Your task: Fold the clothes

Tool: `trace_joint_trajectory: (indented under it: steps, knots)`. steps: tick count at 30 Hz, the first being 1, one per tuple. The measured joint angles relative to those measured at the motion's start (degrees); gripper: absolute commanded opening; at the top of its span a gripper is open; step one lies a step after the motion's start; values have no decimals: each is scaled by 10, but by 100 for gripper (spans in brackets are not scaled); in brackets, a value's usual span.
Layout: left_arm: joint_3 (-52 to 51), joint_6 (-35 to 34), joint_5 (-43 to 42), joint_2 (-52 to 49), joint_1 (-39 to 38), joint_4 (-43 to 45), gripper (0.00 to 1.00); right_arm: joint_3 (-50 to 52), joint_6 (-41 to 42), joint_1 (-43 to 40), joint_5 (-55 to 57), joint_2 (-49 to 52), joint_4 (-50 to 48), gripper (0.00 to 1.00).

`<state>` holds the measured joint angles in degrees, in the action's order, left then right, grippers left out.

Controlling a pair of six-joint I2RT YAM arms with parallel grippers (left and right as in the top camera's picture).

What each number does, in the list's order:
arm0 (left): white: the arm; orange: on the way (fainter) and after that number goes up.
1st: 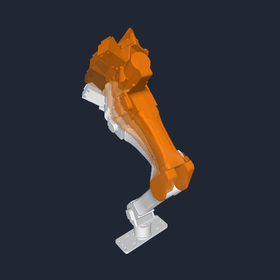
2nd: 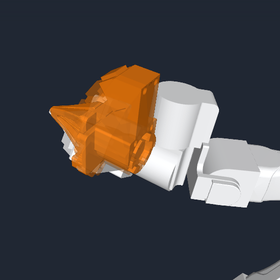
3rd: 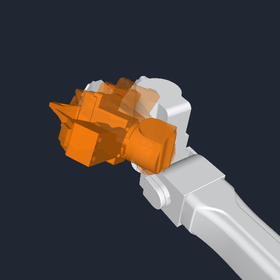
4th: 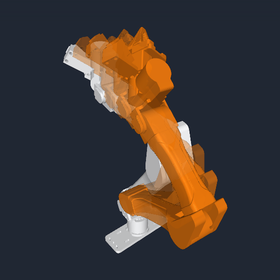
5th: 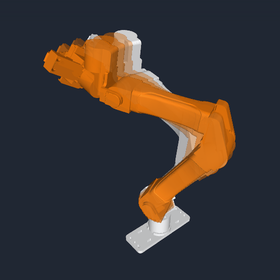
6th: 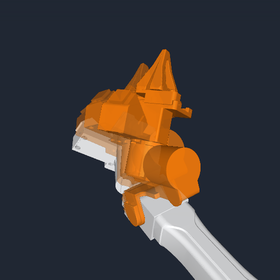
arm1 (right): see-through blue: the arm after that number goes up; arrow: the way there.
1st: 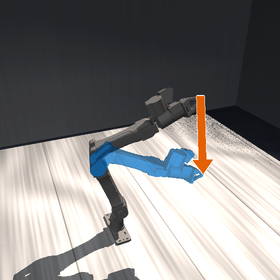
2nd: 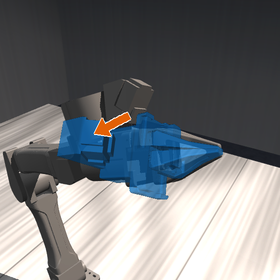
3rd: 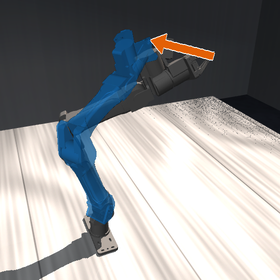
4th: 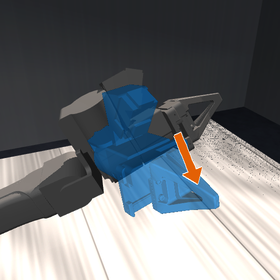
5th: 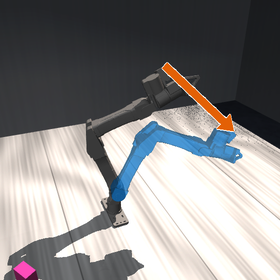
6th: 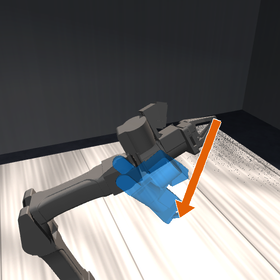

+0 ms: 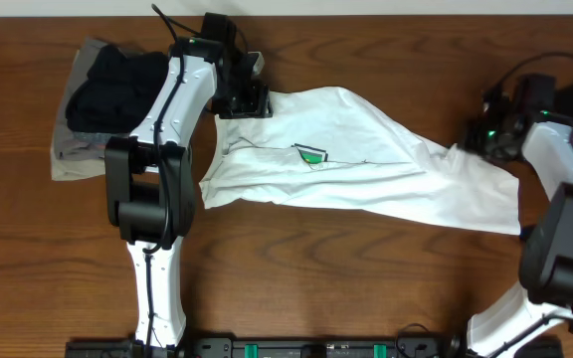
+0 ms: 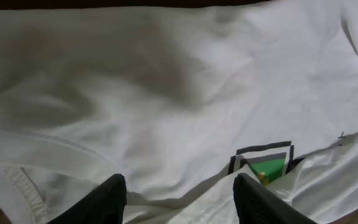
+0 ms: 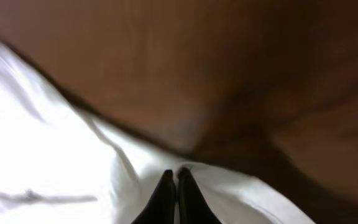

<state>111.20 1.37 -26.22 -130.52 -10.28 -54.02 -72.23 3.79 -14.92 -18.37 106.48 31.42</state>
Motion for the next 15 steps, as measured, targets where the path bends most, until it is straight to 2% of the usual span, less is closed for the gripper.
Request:
trace_joint_trajectory:
  steps: [7, 15]
  knots:
    - [0, 0, 0, 0, 0, 0, 57, -24, -2, -45, -1, -77, -87, 1]
    - [0, 0, 0, 0, 0, 0, 57, -27, -3, -50, 0, -87, -4, 1]
